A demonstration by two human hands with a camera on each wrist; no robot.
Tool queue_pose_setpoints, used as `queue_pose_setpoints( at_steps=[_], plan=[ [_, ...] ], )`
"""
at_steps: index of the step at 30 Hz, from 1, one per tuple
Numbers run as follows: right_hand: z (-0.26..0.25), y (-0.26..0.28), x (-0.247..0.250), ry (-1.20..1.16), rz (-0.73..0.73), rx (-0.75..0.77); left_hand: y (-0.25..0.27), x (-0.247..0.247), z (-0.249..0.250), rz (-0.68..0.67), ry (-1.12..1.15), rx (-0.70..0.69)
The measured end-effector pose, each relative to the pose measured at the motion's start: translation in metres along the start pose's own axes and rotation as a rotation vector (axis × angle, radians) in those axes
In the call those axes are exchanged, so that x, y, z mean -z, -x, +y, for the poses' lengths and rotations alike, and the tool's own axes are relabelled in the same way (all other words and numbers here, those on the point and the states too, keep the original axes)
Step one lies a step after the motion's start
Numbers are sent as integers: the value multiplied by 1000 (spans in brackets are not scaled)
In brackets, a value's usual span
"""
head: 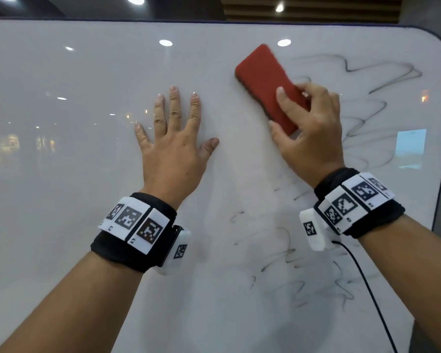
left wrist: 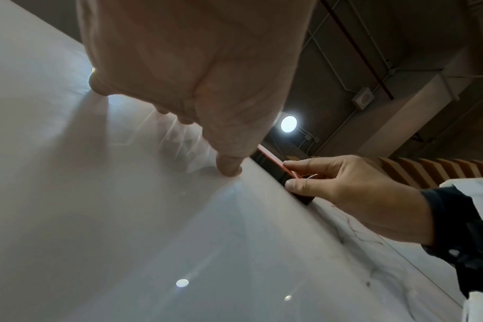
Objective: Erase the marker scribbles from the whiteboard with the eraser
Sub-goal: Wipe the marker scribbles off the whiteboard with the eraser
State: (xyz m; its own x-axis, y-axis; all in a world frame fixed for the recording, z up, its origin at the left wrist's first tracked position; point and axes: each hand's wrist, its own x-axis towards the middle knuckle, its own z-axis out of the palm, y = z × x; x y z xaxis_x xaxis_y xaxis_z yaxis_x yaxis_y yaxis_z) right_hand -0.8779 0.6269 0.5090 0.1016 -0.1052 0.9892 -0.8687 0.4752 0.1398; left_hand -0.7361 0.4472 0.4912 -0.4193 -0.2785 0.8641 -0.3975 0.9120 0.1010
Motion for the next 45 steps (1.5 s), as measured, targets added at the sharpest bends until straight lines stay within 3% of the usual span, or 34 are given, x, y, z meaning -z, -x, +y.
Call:
queue_pose_setpoints(
  at_steps=[2, 4, 9, 15, 21, 27, 33, 36, 39, 43, 45],
  plan=[
    [-7, 0, -4, -19, 49, -99, 2, -2, 0, 5, -3, 0],
    [-21, 12, -9, -38, 32, -94, 4, -4, 0, 16, 1, -5],
    [-18, 22, -3, -26, -125, 168, 8, -9, -2, 32, -1, -18],
    [-8, 6, 1, -32, 30, -111, 15, -13, -4, 28, 1, -17],
    [-24, 59, 2, -20, -131, 95, 26, -19, -6, 31, -5, -21],
    [-14, 40, 7, -28, -6, -137, 36, -25, -10, 22, -9, -21],
    [-27, 76, 10, -54, -156, -25, 44, -29, -13, 28, -19, -29],
    [-15, 57, 13, -51, -50, -123, 45, -30, -13, 20, -12, -24],
    [-27, 70, 9, -86, -13, -232, 47, -31, -14, 25, -10, -23],
    [-47, 112, 8, -83, -178, -114, 55, -35, -16, 21, -6, -26],
    [-39, 106, 10, -78, -163, -105, 61, -37, -18, 23, -7, -29]
  ],
)
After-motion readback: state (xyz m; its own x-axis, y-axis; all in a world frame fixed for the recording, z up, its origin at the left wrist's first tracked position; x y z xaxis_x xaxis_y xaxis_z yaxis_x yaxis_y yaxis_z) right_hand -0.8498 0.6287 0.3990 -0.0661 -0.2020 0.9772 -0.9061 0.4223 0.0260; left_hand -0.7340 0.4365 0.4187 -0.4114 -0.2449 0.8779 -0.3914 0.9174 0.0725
